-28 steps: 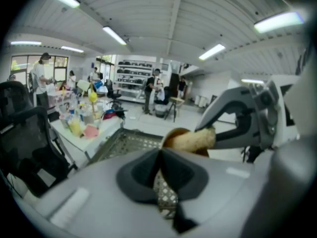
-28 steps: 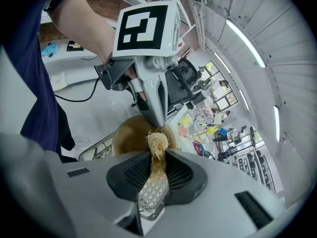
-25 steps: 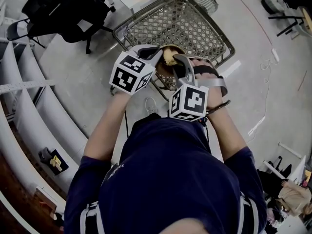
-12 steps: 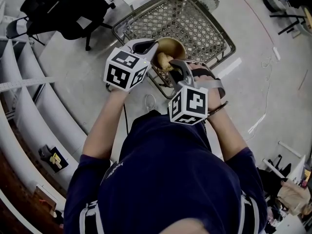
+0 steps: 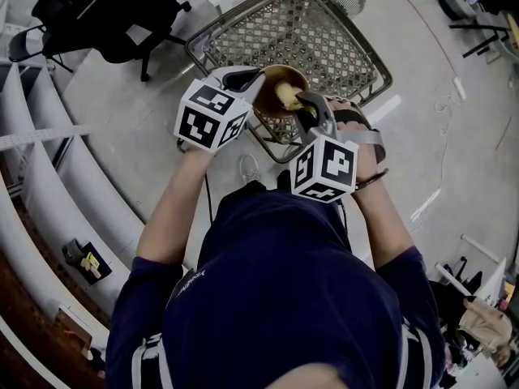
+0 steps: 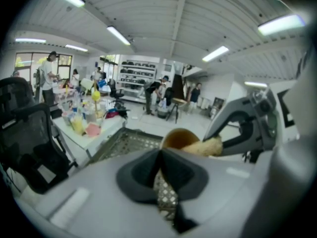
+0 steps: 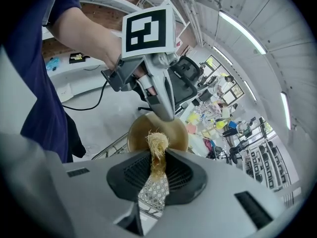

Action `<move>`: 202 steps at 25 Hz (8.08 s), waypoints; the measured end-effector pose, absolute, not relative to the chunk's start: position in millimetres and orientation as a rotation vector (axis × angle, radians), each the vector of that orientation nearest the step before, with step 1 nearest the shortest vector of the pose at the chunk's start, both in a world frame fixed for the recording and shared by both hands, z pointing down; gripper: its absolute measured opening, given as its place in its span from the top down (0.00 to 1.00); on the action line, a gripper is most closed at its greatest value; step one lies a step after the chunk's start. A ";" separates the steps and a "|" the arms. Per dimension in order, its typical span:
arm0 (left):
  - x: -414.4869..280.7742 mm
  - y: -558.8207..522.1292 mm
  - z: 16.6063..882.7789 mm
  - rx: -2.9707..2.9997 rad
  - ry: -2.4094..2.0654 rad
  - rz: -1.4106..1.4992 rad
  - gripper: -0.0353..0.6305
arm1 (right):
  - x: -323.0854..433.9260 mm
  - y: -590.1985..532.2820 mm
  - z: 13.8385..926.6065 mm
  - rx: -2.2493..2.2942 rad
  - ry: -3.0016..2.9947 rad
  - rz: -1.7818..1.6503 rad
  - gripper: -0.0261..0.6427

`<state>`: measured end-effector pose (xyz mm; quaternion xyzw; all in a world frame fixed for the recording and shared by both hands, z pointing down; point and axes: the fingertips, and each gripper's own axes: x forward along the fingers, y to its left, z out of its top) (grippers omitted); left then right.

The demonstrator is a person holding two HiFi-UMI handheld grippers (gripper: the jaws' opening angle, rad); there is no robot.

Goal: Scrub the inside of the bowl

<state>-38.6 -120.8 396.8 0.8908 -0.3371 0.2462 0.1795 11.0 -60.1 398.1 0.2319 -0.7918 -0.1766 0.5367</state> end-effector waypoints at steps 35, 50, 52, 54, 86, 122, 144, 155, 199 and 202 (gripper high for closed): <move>-39.7 -135.5 387.2 2.507 -0.952 0.589 0.93 | -15.8 -52.3 398.8 0.476 -1.947 -0.430 0.87; -40.6 -129.5 399.6 2.512 -0.950 0.685 0.93 | 10.2 -66.7 401.8 0.531 -1.873 -0.422 0.87; -39.7 -127.7 400.7 2.511 -0.941 0.690 0.93 | 12.2 -71.5 398.5 0.551 -1.864 -0.434 0.87; -37.7 -125.2 401.8 2.512 -0.929 0.694 0.93 | 13.6 -75.5 394.6 0.567 -1.858 -0.451 0.87; -33.8 -116.7 401.2 2.578 -0.955 0.804 0.93 | 17.1 -68.3 388.3 0.591 -1.872 -0.444 0.87; -53.2 -134.7 375.2 2.444 -0.986 0.264 0.93 | -27.1 -65.0 372.9 0.609 -2.022 -0.425 0.87; -56.3 -126.2 380.8 2.503 -1.040 0.430 0.93 | -14.5 -44.1 386.2 0.542 -1.970 -0.447 0.87; -50.5 -120.7 387.5 2.548 -1.030 0.564 0.93 | 5.7 -60.4 379.6 0.589 -1.890 -0.502 0.87; -40.1 -119.9 412.6 2.525 -0.946 0.653 0.93 | -12.4 -79.9 350.7 0.622 -1.961 -0.569 0.87; -44.8 -121.3 416.0 2.511 -0.958 0.656 0.93 | -4.6 -81.9 352.1 0.652 -1.963 -0.536 0.87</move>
